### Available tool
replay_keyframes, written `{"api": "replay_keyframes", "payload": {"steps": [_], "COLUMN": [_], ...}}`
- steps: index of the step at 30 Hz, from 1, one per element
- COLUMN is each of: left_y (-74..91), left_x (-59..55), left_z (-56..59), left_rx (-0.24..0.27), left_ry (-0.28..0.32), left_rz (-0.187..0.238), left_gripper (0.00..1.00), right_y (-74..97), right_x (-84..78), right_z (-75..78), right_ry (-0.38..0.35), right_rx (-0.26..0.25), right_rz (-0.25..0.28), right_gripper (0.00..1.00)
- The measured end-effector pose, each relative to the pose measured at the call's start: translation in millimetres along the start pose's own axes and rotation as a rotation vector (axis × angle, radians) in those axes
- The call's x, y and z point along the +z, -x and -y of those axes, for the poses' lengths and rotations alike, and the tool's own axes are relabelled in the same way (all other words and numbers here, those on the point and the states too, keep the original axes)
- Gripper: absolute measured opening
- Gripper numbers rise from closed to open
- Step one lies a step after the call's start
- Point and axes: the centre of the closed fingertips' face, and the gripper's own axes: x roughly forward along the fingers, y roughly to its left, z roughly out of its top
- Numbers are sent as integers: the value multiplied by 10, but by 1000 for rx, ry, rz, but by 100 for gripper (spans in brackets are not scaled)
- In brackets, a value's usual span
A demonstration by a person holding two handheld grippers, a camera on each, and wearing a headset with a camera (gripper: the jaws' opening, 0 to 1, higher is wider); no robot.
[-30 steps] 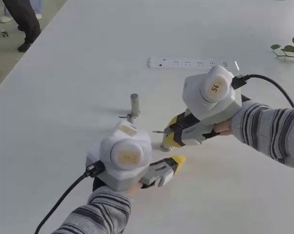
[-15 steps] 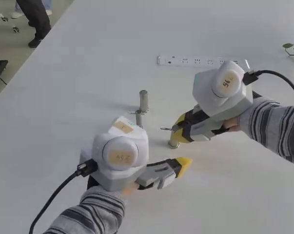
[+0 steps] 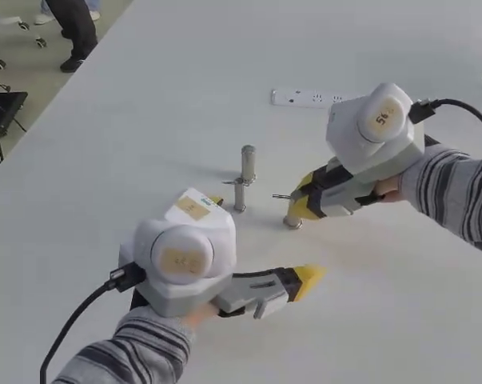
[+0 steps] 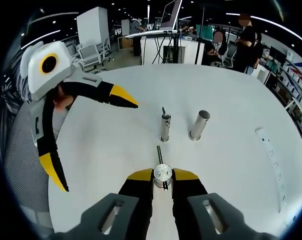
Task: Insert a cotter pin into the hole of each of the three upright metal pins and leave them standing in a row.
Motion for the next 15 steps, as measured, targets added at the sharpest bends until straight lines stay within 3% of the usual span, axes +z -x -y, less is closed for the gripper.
{"api": "replay_keyframes", "payload": {"steps": [7, 15], "left_y": [42, 91], "left_x": [49, 18], "left_z": [-66, -123], "left_rx": [9, 11], "left_ry": [8, 8], "left_rz": [18, 12], "left_gripper": [99, 99], "right_y": [5, -11], "right_x": [-28, -47], "right_z": [104, 155], "right_ry": [-10, -16], "right_rx": [-9, 0], "right_rz": [-11, -18], "right_gripper": [8, 8]}}
